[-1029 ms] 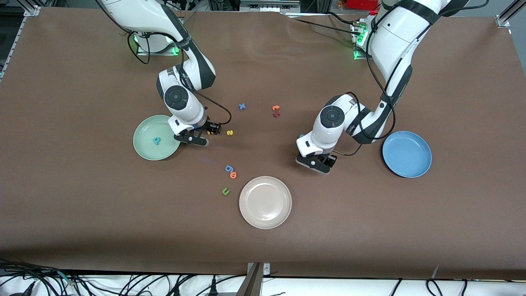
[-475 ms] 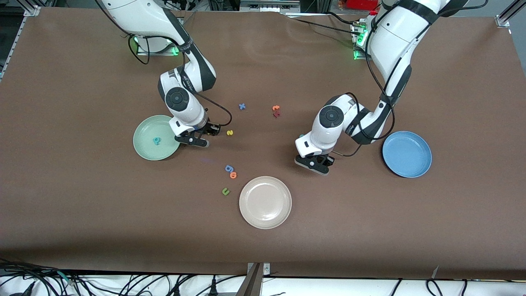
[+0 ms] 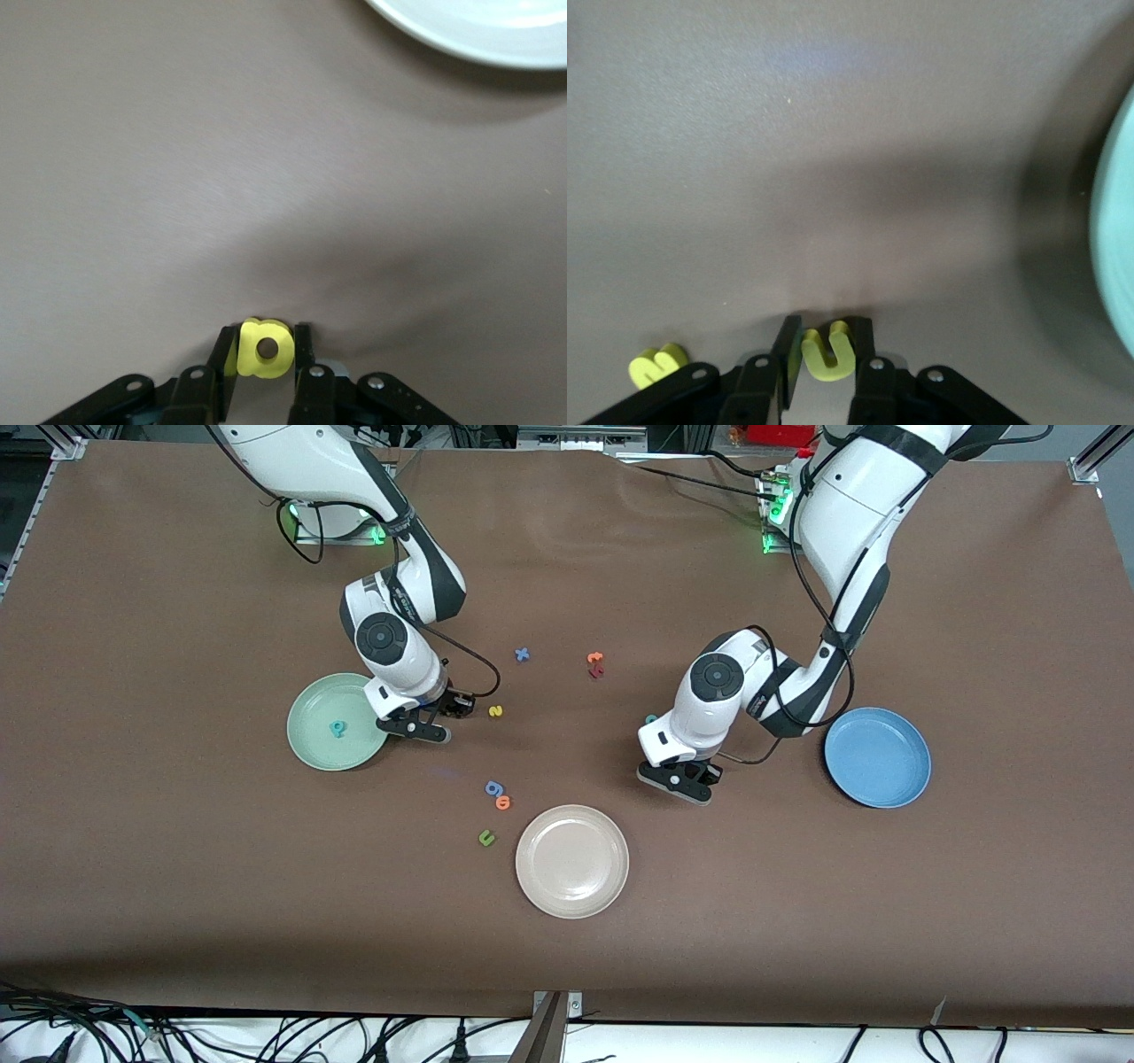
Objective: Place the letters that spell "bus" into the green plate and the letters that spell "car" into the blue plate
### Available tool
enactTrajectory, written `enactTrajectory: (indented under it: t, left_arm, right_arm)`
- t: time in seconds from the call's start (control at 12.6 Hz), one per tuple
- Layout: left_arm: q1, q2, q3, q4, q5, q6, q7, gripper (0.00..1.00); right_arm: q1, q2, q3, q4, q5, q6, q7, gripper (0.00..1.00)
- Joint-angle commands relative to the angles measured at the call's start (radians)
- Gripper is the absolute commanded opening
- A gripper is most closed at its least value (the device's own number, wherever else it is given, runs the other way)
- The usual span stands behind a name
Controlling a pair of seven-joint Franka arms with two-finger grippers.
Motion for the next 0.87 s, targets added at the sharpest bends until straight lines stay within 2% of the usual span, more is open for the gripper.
enactTrajectory:
  t: [0.0,0.16,0.4,0.47,0.55,0.63,0.79]
  left_arm:
    - [0.041,-0.076,0.011,-0.013,0.004,-0.069,0.032,0.0]
    - [0.078,-0.126,0.011,-0.029,-0.105,-0.12,0.158,0.0]
    - [0.162,-0.203,0.013,-0.066,-0.229,-0.186,0.365,0.0]
    - [0.191,-0.229,0.013,-0.083,-0.233,-0.218,0.417,0.0]
    - [0.225,-0.251,0.013,-0.105,-0.233,-0.236,0.471,0.0]
    - [0.259,-0.27,0.014,-0.134,-0.233,-0.238,0.524,0.0]
    - [0.317,-0.307,0.027,-0.19,-0.233,-0.238,0.636,0.02]
  right_arm:
    - [0.0,-0.051,-0.056,0.094,-0.006,-0.204,-0.097,0.11]
    - [0.0,-0.074,-0.145,0.124,-0.006,-0.322,-0.27,0.11]
    - [-0.008,-0.084,-0.284,0.091,0.005,-0.353,-0.551,0.16]
    - [-0.014,-0.082,-0.301,0.07,0.014,-0.349,-0.594,0.24]
    - [-0.027,-0.073,-0.301,0.061,0.015,-0.343,-0.596,0.57]
    - [-0.037,-0.071,-0.3,0.062,0.017,-0.346,-0.596,0.8]
    - [-0.032,-0.083,-0.273,0.067,0.017,-0.369,-0.561,0.8]
